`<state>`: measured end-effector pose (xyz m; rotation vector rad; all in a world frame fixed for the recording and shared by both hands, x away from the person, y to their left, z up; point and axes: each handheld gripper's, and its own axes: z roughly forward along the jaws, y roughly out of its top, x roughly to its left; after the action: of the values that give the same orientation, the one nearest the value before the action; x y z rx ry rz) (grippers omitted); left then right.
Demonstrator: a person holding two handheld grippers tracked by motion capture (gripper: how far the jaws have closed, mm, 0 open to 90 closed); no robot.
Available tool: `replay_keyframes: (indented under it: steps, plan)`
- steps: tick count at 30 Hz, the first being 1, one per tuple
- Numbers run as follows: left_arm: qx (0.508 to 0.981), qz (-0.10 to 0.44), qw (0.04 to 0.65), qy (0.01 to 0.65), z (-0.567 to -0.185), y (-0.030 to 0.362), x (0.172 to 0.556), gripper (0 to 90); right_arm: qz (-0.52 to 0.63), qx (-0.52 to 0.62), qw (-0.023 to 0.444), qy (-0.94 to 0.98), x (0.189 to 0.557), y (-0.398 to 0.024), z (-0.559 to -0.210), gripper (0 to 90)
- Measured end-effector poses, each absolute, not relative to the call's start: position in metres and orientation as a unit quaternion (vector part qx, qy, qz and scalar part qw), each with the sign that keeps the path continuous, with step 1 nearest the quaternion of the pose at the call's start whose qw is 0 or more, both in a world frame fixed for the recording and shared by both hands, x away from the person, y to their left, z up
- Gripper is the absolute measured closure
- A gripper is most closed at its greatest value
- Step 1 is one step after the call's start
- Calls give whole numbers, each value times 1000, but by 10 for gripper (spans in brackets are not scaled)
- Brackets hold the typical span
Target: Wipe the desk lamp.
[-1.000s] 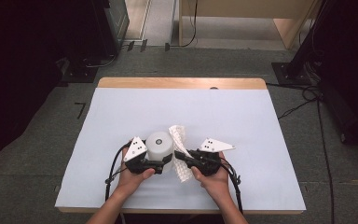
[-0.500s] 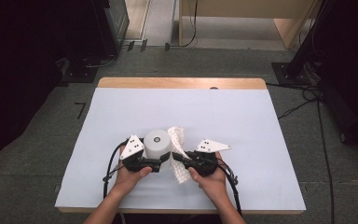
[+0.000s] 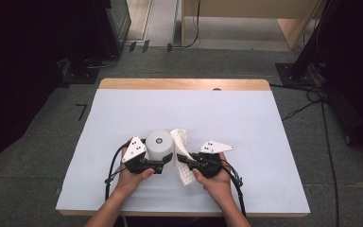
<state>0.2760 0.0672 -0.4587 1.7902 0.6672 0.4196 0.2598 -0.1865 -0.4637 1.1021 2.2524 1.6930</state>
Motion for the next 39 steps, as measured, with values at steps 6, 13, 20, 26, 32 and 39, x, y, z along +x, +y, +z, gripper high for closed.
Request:
replay_keyframes:
  steps: [6, 13, 20, 26, 32, 39]
  plan:
    - [777, 215, 524, 275, -470, 61, 276, 87, 558, 387, 72, 730, 260, -198, -462, 799]
    - [783, 208, 510, 287, -473, 65, 273, 82, 562, 390, 65, 726, 261, -202, -465, 797]
    - [764, 222, 510, 327, -471, 65, 259, 74, 562, 390, 61, 727, 265, -200, -465, 796]
    - [751, 255, 488, 365, -468, 51, 256, 78, 561, 392, 57, 727, 265, -203, -466, 795]
    - [764, 256, 480, 348, -463, 52, 259, 91, 548, 396, 49, 735, 266, -201, -474, 795]
    - [735, 175, 560, 341, -452, 72, 271, 92, 545, 386, 36, 743, 264, -191, -479, 795]
